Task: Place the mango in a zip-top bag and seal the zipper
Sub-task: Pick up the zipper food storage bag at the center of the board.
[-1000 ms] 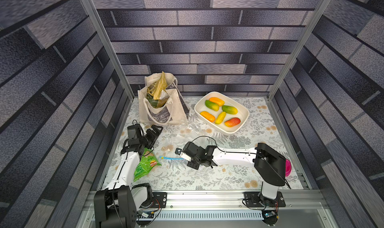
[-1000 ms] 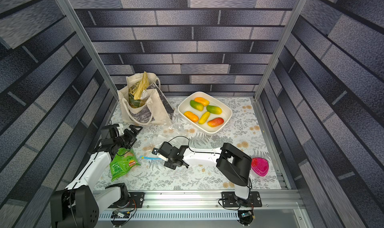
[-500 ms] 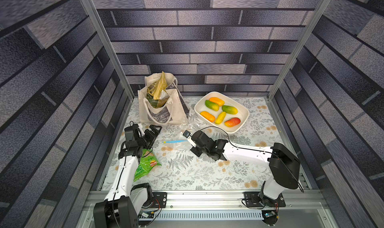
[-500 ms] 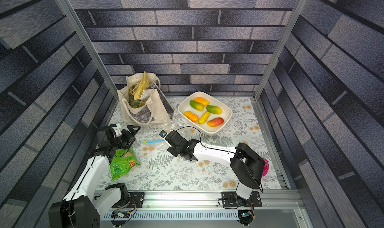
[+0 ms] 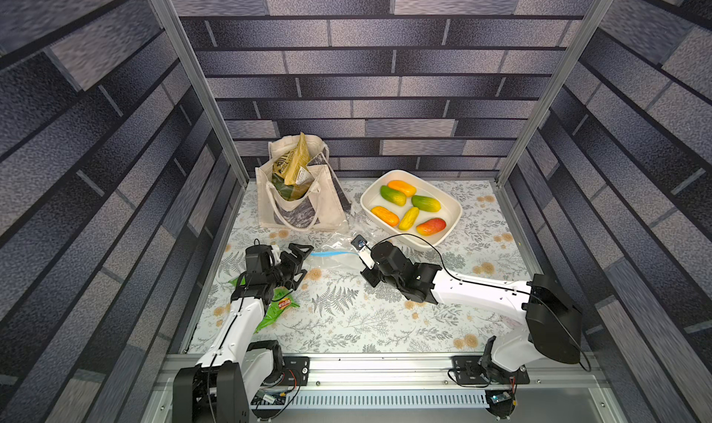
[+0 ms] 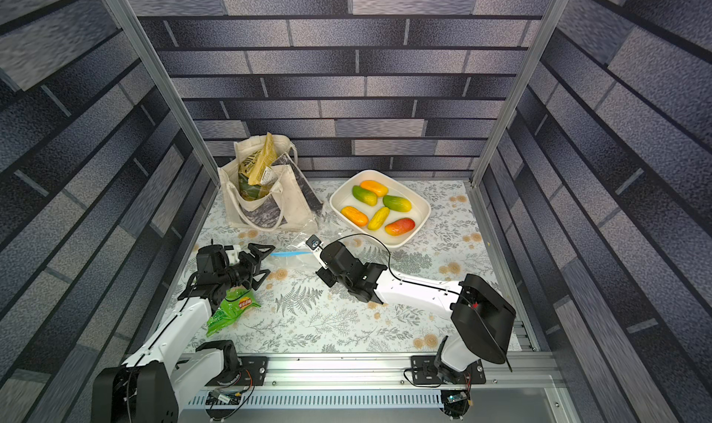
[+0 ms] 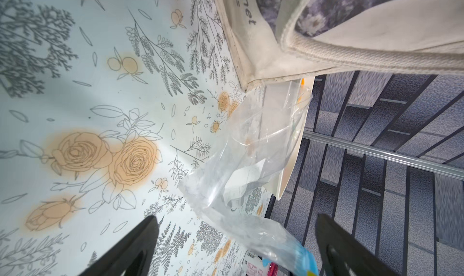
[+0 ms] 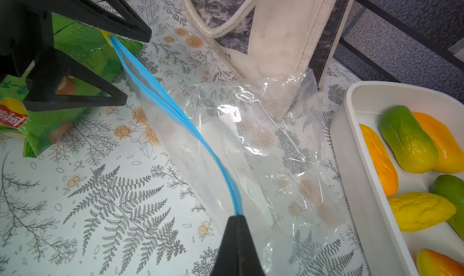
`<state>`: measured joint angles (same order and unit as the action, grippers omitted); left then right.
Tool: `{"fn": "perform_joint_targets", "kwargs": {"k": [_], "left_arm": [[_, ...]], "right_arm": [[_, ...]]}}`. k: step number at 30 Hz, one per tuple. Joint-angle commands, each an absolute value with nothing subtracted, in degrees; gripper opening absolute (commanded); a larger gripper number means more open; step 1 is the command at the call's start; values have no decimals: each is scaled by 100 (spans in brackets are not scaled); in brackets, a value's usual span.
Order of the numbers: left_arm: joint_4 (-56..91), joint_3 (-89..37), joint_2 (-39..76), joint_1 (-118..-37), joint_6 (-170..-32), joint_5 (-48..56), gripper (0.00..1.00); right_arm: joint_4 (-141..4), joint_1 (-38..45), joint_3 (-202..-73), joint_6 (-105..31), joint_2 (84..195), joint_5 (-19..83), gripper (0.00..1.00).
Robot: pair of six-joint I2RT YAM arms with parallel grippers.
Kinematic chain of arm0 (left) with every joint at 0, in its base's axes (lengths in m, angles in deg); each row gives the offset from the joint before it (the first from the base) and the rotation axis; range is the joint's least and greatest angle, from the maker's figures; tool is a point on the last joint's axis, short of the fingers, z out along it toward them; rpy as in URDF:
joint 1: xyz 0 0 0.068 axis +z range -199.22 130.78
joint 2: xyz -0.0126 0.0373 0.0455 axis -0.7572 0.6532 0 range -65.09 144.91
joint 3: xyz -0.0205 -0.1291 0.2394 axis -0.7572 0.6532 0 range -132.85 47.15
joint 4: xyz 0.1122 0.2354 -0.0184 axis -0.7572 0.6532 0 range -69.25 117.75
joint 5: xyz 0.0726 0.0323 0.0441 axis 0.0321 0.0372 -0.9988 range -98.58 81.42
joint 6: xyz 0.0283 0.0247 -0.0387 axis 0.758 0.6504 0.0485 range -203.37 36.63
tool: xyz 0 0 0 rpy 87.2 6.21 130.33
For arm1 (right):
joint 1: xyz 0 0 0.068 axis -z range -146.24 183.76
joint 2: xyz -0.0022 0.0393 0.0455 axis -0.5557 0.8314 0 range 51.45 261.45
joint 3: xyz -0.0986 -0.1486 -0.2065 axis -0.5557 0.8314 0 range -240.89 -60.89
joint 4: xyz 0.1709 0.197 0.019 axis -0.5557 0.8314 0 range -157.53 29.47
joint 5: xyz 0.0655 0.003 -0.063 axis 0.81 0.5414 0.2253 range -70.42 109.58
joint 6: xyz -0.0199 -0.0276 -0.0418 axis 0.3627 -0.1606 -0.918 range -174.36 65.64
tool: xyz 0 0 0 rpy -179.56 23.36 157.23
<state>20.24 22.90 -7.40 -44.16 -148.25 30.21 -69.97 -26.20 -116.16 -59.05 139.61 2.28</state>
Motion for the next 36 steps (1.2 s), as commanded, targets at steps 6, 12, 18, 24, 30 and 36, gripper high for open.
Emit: {"fn": "perform_joint_targets", "kwargs": {"k": [6,12,18,24,30,36], "left_arm": [[1821,1527,471,-4983,-15025,3068,89],[1658,1430,833,-5254,-15008,3042,59],[1716,1380,766,-5256,-15003,2908,38],[1828,1287,642,-5282,-14981,2687,23],[1825,1222,698,-5291,-14972,2659,10],[2133,1120,699,-5295,-14889,2517,12]], "right_arm": [[-7311,-2583,-10989,-6339,13581,183,0],[-7387,-2588,-10849,-6533,13495,181,0],[-7106,-2583,-10914,-6733,13514,511,0],[-6563,-2583,-11083,-6564,13535,1207,0],[-6129,-2583,-11391,-6426,13815,1817,0],[-5747,-2583,-11934,-6153,14091,2153,34]]}}
